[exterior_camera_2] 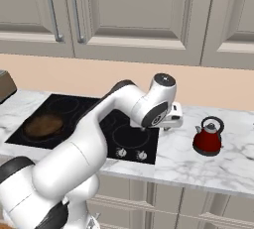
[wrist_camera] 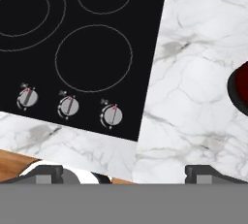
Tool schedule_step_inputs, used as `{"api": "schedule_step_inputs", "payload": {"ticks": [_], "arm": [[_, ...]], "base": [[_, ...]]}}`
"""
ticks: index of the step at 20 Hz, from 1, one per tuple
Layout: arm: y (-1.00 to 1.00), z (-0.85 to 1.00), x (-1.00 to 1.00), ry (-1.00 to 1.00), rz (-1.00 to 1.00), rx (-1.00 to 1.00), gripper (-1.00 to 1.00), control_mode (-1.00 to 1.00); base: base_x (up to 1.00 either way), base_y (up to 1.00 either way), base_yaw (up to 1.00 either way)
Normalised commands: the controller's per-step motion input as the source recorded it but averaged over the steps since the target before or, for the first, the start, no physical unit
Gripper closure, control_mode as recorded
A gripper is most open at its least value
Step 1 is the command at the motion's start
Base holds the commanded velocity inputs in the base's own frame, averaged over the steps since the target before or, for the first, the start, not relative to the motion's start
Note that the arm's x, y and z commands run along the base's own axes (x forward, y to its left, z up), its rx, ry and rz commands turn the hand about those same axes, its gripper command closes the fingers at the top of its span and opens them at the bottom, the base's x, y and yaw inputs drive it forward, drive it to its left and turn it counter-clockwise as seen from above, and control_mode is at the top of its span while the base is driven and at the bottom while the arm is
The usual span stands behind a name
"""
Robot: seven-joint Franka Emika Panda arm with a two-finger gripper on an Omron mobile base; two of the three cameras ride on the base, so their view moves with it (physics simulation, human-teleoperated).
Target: Pick the kettle from the counter and place it on a stove burner. Then turn the burner on.
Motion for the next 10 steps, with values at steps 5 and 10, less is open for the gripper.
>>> {"api": "schedule_step_inputs", "payload": {"ticks": [5,10], "arm": [[-0.33,0.00,0.01,0.00,0.00,0.04,-1.00,-1.00],[-0.26,0.00,0.10,-0.01,0.00,0.02,-1.00,-1.00]], "base": [[0.00,0.00,0.00],[0.00,0.00,0.00]]}}
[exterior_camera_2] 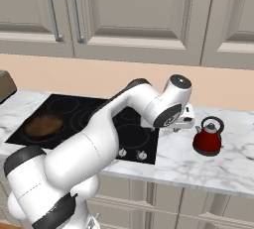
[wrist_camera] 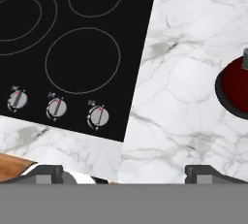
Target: Pick the kettle from the counter and place it on a stove burner. Then turn the burner on.
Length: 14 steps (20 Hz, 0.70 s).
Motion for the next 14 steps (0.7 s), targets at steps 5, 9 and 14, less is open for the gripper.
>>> {"api": "schedule_step_inputs", "payload": {"ticks": [5,9,14], "arm": [[-0.21,0.00,0.12,-0.06,0.00,0.02,-1.00,-1.00],[-0.16,0.00,0.14,-0.06,0.00,0.00,-1.00,-1.00],[-0.14,0.00,0.25,-0.02,0.00,0.00,-1.00,-1.00]], "base": [[0.00,0.00,0.00],[0.00,0.00,0.00],[0.00,0.00,0.00]]}}
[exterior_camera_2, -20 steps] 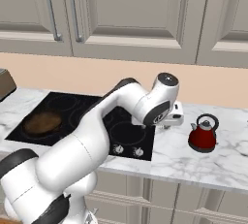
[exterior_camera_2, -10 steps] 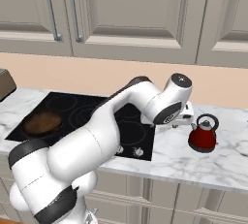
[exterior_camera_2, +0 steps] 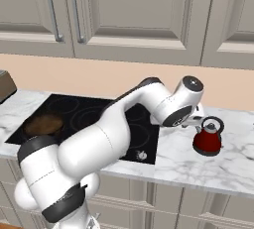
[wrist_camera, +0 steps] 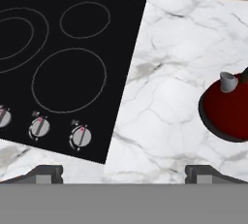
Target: Pick the kettle from the counter and place it on a stove burner. Then turn the burner on.
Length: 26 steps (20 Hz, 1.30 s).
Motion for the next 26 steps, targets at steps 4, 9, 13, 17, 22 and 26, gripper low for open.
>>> {"api": "schedule_step_inputs", "payload": {"ticks": [4,9,13,17,22,26], "arm": [[-0.16,0.00,0.31,0.00,0.00,0.00,-1.00,-1.00],[-0.22,0.00,0.30,0.00,0.00,0.00,-1.00,-1.00],[-0.29,0.00,0.22,0.00,0.00,0.00,-1.00,-1.00],[-0.29,0.00,0.17,0.00,0.00,0.00,-1.00,-1.00],[-0.26,0.00,0.18,0.00,-0.02,0.00,-1.00,-1.00],[-0.22,-0.05,0.07,0.00,-0.09,0.01,-1.00,-1.00]], "base": [[0.00,0.00,0.00],[0.00,0.00,0.00],[0.00,0.00,0.00],[0.00,0.00,0.00],[0.00,0.00,0.00],[0.00,0.00,0.00]]}}
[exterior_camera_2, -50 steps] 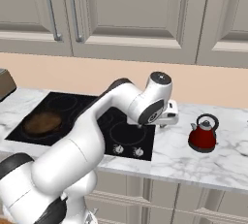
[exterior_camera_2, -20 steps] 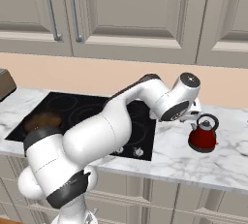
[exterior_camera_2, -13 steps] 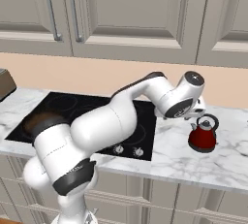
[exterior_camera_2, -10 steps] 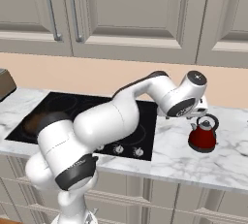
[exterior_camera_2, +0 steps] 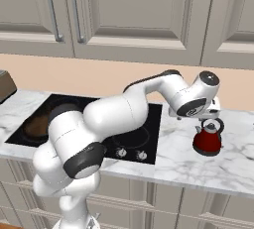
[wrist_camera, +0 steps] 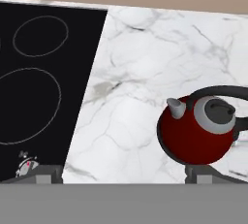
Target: Pick the kettle from the counter and place it on a stove burner. Then turn the burner on.
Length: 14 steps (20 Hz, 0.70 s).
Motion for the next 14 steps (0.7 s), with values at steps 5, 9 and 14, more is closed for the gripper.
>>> {"api": "schedule_step_inputs", "payload": {"ticks": [5,9,14], "arm": [[-0.08,-0.22,0.00,0.00,-0.16,0.03,-1.00,-1.00],[0.00,-0.14,0.00,0.00,-0.15,0.01,-1.00,-1.00],[0.00,-0.05,0.00,0.00,-0.14,0.01,-1.00,-1.00]], "base": [[0.00,0.00,0.00],[0.00,0.00,0.00],[0.00,0.00,0.00]]}}
